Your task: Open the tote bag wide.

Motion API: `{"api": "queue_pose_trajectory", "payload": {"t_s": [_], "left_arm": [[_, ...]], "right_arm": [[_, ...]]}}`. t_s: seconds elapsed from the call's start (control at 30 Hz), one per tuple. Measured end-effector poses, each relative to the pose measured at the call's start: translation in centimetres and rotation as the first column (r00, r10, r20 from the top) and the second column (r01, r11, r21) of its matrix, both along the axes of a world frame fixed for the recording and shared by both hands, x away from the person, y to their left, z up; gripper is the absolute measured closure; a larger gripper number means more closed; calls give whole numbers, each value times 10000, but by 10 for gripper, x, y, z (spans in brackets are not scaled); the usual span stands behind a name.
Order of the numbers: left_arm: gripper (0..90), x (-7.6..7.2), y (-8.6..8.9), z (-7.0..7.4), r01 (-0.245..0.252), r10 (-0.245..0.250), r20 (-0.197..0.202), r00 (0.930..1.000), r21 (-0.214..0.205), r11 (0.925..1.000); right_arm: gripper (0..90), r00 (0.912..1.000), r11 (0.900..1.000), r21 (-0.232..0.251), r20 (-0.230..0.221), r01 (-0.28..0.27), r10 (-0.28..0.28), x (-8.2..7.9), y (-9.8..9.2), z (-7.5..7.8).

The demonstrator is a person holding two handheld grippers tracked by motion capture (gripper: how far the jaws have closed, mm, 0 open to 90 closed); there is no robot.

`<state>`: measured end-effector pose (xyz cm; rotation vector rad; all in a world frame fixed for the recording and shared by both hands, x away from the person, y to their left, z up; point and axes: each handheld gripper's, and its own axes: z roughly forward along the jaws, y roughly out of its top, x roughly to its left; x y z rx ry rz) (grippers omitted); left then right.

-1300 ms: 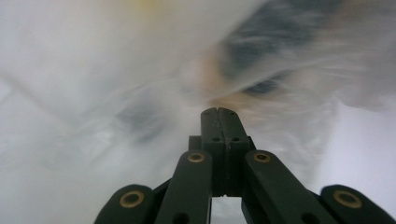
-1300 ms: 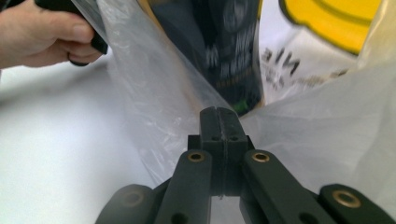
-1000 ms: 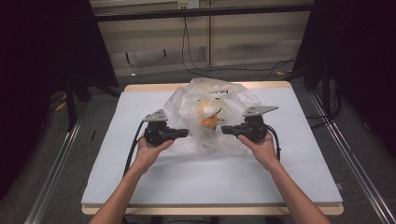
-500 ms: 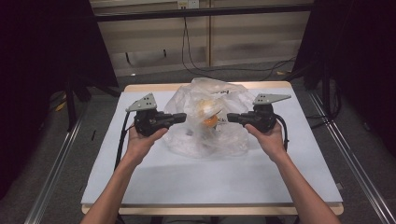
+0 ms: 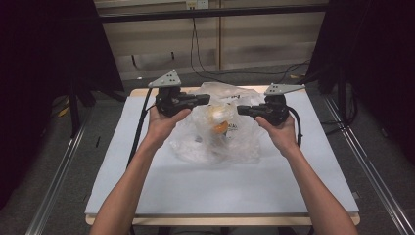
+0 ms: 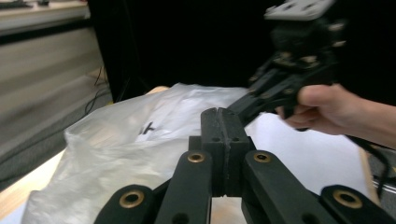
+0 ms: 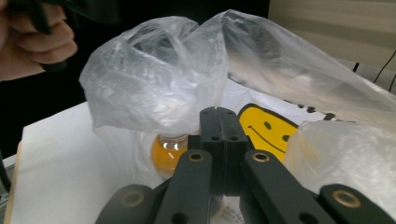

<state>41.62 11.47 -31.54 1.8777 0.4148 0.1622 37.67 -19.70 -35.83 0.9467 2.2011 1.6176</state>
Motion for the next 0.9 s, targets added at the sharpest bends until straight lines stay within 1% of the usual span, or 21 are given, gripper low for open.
{"api": "queue_pose_trajectory", "payload": {"t_s": [0.07,0.1,0.13,0.17,0.2,0.27,0.37,0.4,0.43,0.47,0.5,0.53,0.6,0.67,0.7,0.73,0.77,0.8,0.83,0.87,0.9], "left_arm": [[900,8,0,-14,-292,306,-181,9994,722,9970],[900,9,1,-20,-397,417,-241,9988,798,9960],[900,11,4,-28,-524,564,-455,9974,857,9949],[900,13,5,-32,-557,610,-597,9963,862,9947],[900,15,7,-38,-728,798,-638,9948,1043,9919],[900,20,11,-49,-929,1032,-844,9911,1184,9886],[900,25,12,-62,-980,1143,-1043,9880,1499,9838],[900,26,12,-65,-1033,1219,-1012,9874,1720,9797],[900,26,12,-69,-1017,1219,-1067,9868,1772,9789],[900,27,12,-73,-926,1131,-1144,9870,1707,9810],[900,27,11,-77,-990,1216,-1172,9856,1819,9783],[900,27,11,-82,-968,1206,-1238,9849,1829,9783],[900,30,8,-95,-931,1244,-1341,9831,2187,9713],[900,32,4,-110,-860,1269,-1533,9800,2486,9648],[900,33,3,-116,-833,1279,-1640,9781,2550,9634],[900,33,3,-120,-818,1307,-1668,9773,2722,9588],[900,34,2,-126,-745,1293,-1800,9751,2833,9561],[900,34,2,-129,-757,1336,-1845,9737,2910,9537],[900,34,2,-133,-744,1378,-1824,9735,3173,9454],[900,34,2,-137,-733,1402,-1834,9730,3301,9411],[900,34,4,-140,-717,1435,-1834,9725,3507,9338]], "right_arm": [[900,9999,9999,-29,-27,107,-108,3,-4,-2],[900,9999,9999,-27,-44,151,-151,4,-6,-4],[900,9998,9998,0,-56,188,-188,4,-9,-6],[900,9995,9996,12,-165,285,-285,6,-12,-11],[900,9991,9993,-57,-205,360,-361,7,-14,-13],[900,9983,9989,-105,-361,457,-461,10,-17,-20],[900,9971,9985,-130,-531,530,-536,13,-18,-27],[900,9969,9984,-200,-568,532,-542,14,-18,-30],[900,9964,9980,-311,-624,551,-569,15,-17,-33],[900,9958,9978,-379,-713,544,-570,17,-17,-36],[900,9953,9974,-463,-775,551,-586,18,-17,-40],[900,9946,9970,-517,-836,568,-610,20,-17,-44],[900,9928,9967,-590,-1023,565,-624,24,-17,-53],[900,9896,9954,-732,-1251,617,-705,26,-17,-63],[900,9885,9950,-805,-1341,594,-698,28,-18,-70],[900,9865,9947,-860,-1486,571,-694,28,-17,-75],[900,9858,9936,-984,-1529,551,-698,28,-17,-79],[900,9841,9926,-1106,-1643,503,-682,29,-17,-85],[900,9826,9921,-1160,-1732,481,-679,29,-17,-89],[900,9806,9908,-1271,-1827,473,-703,28,-18,-93],[900,9792,9899,-1343,-1903,458,-711,28,-19,-96]]}}
